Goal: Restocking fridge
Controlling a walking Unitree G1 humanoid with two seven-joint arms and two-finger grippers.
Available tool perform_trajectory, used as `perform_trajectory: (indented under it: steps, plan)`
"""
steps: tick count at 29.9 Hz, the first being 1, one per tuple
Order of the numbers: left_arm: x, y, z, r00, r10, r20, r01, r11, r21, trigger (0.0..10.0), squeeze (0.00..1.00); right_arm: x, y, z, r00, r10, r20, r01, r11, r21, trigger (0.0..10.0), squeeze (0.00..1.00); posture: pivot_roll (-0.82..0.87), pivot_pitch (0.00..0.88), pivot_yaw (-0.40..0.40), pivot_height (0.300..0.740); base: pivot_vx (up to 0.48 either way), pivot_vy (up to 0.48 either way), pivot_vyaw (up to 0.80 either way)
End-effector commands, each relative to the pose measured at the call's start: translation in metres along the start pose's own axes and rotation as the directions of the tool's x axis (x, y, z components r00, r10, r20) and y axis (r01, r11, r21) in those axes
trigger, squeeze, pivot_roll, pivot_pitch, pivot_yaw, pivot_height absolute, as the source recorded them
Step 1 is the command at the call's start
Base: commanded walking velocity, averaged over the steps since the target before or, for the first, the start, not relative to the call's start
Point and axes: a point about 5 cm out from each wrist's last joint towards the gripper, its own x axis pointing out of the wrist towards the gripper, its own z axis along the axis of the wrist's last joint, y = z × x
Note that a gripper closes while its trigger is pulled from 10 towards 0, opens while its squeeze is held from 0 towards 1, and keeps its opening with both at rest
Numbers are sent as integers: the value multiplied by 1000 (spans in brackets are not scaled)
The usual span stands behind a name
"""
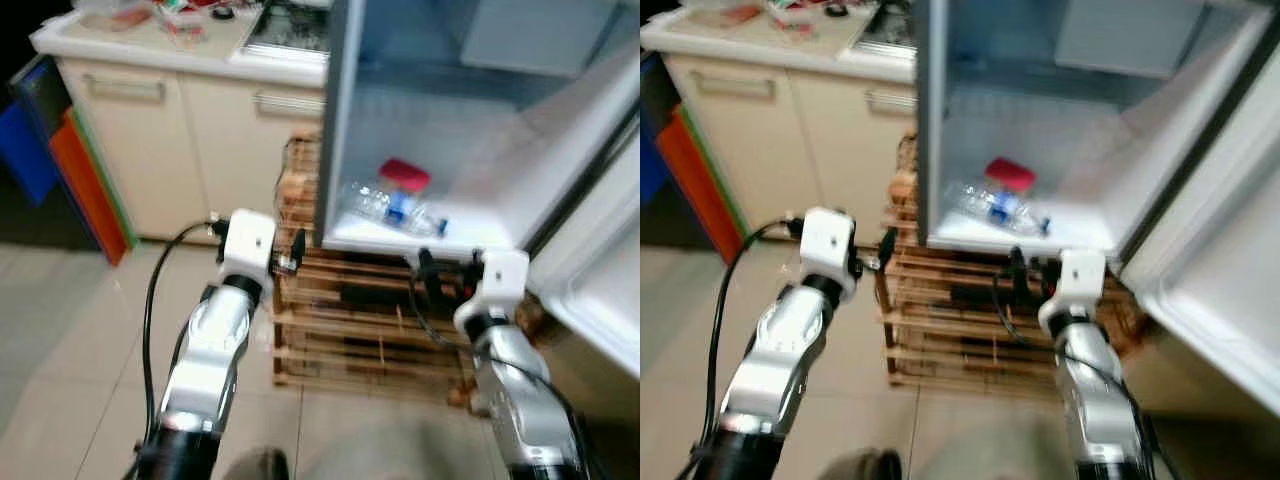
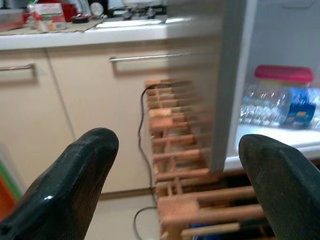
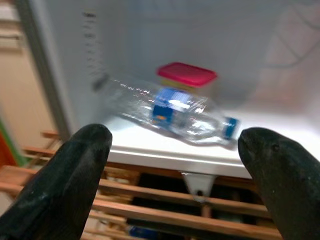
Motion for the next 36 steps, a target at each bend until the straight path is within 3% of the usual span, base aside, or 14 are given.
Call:
perform_trajectory:
  steps: [1, 11, 26, 36]
  plan:
    - [3, -5, 2, 1000, -14, -6, 14, 1000, 6, 10000, 0, -2, -2, -3, 1000, -9, -6, 9, 1000, -12, 10000, 0, 39, 37, -35, 714, 0, 0, 0]
    - [5, -8, 3, 999, -32, -4, 32, 1000, 1, 10000, 0, -3, 1, -2, 1000, -5, 6, 5, 1000, -22, 10000, 0, 38, 39, -36, 714, 0, 0, 0]
    - [8, -7, 3, 1000, -27, -8, 27, 1000, -7, 10000, 0, -2, 3, -5, 1000, -5, -11, 4, 999, -35, 10000, 0, 38, 38, -37, 676, 0, 0, 54]
    - [9, -6, 2, 1000, -23, -11, 23, 1000, -5, 10000, 0, 0, 3, -5, 1000, -12, -17, 11, 1000, -21, 10000, 0, 41, 33, -39, 676, 0, 0, 592]
